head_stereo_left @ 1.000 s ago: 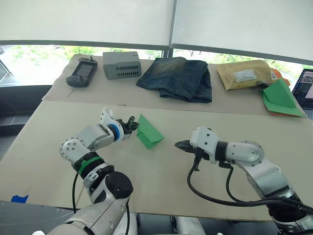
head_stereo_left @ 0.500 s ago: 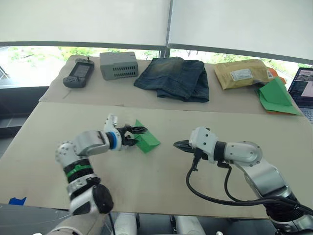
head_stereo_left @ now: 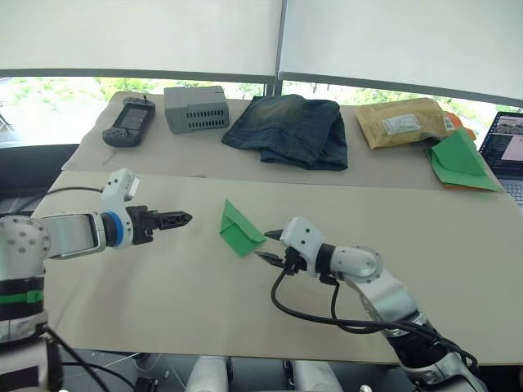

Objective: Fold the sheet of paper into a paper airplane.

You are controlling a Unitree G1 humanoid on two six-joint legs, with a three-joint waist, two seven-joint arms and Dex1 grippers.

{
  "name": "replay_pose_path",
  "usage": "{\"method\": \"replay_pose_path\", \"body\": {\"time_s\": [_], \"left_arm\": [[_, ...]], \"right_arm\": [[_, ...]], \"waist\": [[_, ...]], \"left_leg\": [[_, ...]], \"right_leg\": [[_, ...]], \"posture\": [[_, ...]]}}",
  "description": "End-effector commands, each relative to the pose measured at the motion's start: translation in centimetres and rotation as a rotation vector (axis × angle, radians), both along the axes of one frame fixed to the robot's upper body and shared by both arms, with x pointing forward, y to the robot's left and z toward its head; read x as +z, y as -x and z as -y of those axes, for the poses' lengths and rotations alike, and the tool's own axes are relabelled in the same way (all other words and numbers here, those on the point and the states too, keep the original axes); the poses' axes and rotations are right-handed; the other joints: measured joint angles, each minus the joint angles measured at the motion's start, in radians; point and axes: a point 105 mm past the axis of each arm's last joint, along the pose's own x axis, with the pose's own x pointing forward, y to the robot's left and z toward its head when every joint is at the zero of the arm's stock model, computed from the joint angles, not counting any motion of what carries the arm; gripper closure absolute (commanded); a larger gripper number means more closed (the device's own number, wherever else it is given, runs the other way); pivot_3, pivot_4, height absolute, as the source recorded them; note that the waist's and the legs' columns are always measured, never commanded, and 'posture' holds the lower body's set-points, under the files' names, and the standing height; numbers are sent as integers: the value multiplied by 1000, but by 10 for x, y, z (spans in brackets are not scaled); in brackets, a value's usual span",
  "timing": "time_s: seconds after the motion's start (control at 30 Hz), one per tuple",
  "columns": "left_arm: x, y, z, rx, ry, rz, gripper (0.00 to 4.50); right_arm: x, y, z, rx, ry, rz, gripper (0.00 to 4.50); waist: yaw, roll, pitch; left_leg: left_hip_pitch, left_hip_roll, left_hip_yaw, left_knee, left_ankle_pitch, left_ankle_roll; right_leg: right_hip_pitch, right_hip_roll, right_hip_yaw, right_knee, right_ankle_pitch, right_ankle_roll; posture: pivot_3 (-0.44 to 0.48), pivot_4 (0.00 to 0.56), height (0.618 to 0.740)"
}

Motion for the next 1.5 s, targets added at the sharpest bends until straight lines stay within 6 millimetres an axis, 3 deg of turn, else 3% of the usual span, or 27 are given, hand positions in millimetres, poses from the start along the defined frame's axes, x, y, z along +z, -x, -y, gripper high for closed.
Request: {"method": "replay_pose_path", "body": {"time_s": [0.03, 0.4, 0.63, 0.73, 0.83, 1.07, 1.33, 1.5], "left_arm": [[3, 1, 11, -165, -33, 106, 0], [-16, 5, 17, -315, -162, 147, 0], [-11, 9, 22, -358, -63, 135, 0], [-9, 8, 16, -355, -67, 139, 0], [-7, 9, 16, -385, -51, 154, 0], [-4, 20, 23, -507, -37, 155, 0], [-5, 21, 29, -582, -52, 161, 0], [-10, 21, 34, -599, -60, 159, 0]], "right_arm": [[5, -7, -9, -42, -24, 45, 2274], [5, -30, -6, -164, -8, 96, 2274], [11, -27, -10, -117, -9, 132, 4469], [18, -25, -8, -75, 10, 183, 4469], [22, -13, -3, 96, 106, 304, 4469], [23, -8, 31, 390, 295, 459, 4469], [19, -24, 46, 631, 452, 597, 4469], [20, -35, 46, 664, 460, 619, 4469]], "waist": [[6, 0, 0], [10, 0, 0], [3, 0, 0], [-2, 0, 0], [-3, 0, 0], [-5, -1, 0], [-6, -1, 1], [-7, -1, 1]], "left_leg": [[0, 1, 0, -1, 0, 0], [-10, 6, 0, -1, 0, 2], [-10, 7, 0, 0, 1, 2], [-9, 7, 0, 0, 1, 2], [-9, 7, 0, 0, 1, 3], [-8, 7, 0, 0, 1, 3], [-6, 13, 1, 0, 1, 3], [-6, 13, 1, 0, 1, 3]], "right_leg": [[-1, 0, -1, 0, 0, 0], [-11, 5, -2, 2, 0, 0], [-11, 5, -2, 4, 0, 0], [-11, 6, -2, 5, 0, 1], [-11, 6, -2, 5, 0, 1], [-10, 6, -1, 5, 0, 1], [-9, 13, 1, 5, 1, -2], [-9, 13, 1, 5, 2, -3]], "posture": [[0, 150, 734], [0, 150, 734], [0, 150, 734], [0, 150, 734], [0, 150, 734], [0, 150, 734], [0, 150, 734], [0, 150, 734]]}}
